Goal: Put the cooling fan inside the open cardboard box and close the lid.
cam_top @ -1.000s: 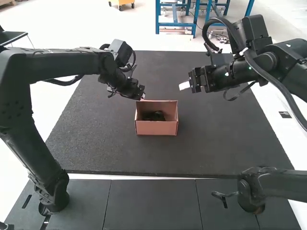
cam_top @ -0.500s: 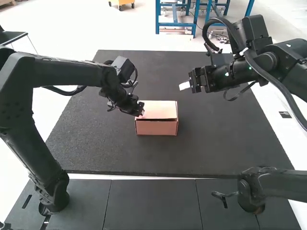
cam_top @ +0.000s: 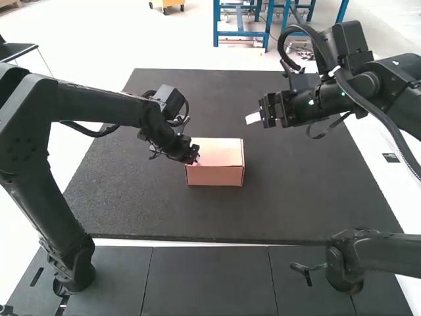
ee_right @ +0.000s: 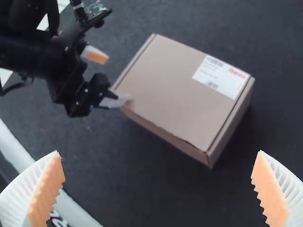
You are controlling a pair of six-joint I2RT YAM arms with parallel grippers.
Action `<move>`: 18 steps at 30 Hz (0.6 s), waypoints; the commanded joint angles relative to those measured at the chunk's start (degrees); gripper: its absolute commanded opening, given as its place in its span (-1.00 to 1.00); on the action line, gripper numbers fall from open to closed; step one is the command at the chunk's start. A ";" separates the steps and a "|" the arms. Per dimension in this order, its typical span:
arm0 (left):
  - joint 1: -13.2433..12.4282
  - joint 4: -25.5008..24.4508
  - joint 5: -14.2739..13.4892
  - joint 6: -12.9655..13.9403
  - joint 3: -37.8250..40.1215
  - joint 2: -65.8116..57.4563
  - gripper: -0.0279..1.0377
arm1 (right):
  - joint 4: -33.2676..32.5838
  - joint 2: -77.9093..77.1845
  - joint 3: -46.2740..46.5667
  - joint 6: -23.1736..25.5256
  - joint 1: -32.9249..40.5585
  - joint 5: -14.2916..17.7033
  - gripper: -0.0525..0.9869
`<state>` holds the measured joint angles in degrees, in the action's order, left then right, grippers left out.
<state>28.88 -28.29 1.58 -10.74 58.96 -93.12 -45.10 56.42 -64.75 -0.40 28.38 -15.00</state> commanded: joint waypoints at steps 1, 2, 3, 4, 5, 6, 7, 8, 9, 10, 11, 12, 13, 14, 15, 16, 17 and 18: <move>0.47 -1.24 -0.71 -0.68 -1.21 -3.29 0.87 | 0.28 -1.40 0.77 0.40 0.62 0.33 0.83; 0.30 -2.20 -0.71 -0.68 -0.86 -2.94 0.87 | 0.28 -1.49 0.85 0.40 0.62 0.33 0.83; 0.30 -3.35 -0.71 -0.95 -0.25 -2.50 0.87 | 0.37 -1.40 0.94 0.32 0.62 0.33 0.83; 0.30 -4.75 -0.71 -1.12 0.45 -1.62 0.87 | 0.45 -1.40 1.03 0.32 0.62 0.41 0.83; 0.21 -6.07 -0.62 -1.21 1.33 -0.48 0.87 | 0.54 -1.49 1.29 0.40 0.53 0.33 0.83; 0.03 -6.86 -0.62 -1.30 2.30 0.92 0.87 | 0.54 -1.49 1.47 0.32 0.36 0.41 0.83; -0.06 -7.30 -0.62 -1.56 3.09 2.33 0.87 | 0.54 -1.58 1.82 0.32 0.27 0.41 0.83; -0.32 -7.57 -0.62 -2.18 3.97 3.91 0.87 | 0.63 -1.76 2.09 0.23 0.18 0.59 0.83; -0.50 -7.57 -0.71 -2.35 4.67 5.41 0.87 | 0.72 -2.11 2.44 0.14 0.18 0.68 0.83; -0.67 -7.57 -0.62 -2.44 5.11 6.73 0.87 | 0.72 -2.37 2.70 0.14 0.18 0.77 0.83; -0.67 -7.57 -0.62 -2.62 5.38 7.78 0.87 | 0.98 -2.63 3.05 0.14 0.10 0.77 0.83; -0.76 -7.74 -0.62 -2.79 5.46 8.92 0.87 | 1.07 -2.90 3.32 0.05 0.10 0.77 0.83; -0.85 -7.92 -0.71 -2.79 5.55 9.98 0.87 | 1.07 -3.07 3.67 -0.04 0.10 0.77 0.83; -1.02 -8.36 -0.71 -2.88 5.46 10.86 0.87 | 1.16 -3.25 3.84 -0.04 0.10 0.77 0.83; -1.29 -9.06 -0.71 -2.88 5.46 11.73 0.87 | 1.16 -3.43 4.02 -0.04 0.10 0.77 0.83; -1.90 -9.76 -0.71 -2.88 5.38 12.61 0.87 | 1.16 -3.60 4.28 -0.04 0.10 0.85 0.83; -2.52 -10.38 -0.71 -2.88 5.20 13.58 0.87 | 1.33 -3.78 4.46 -0.04 0.10 0.85 0.83; -3.40 -10.55 -0.71 -2.88 4.85 14.64 0.87 | 1.33 -3.87 4.55 -0.12 0.10 0.85 0.83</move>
<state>27.44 -38.20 1.48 -12.97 63.24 -80.99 -44.38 53.84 -60.23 -0.45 28.38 -14.66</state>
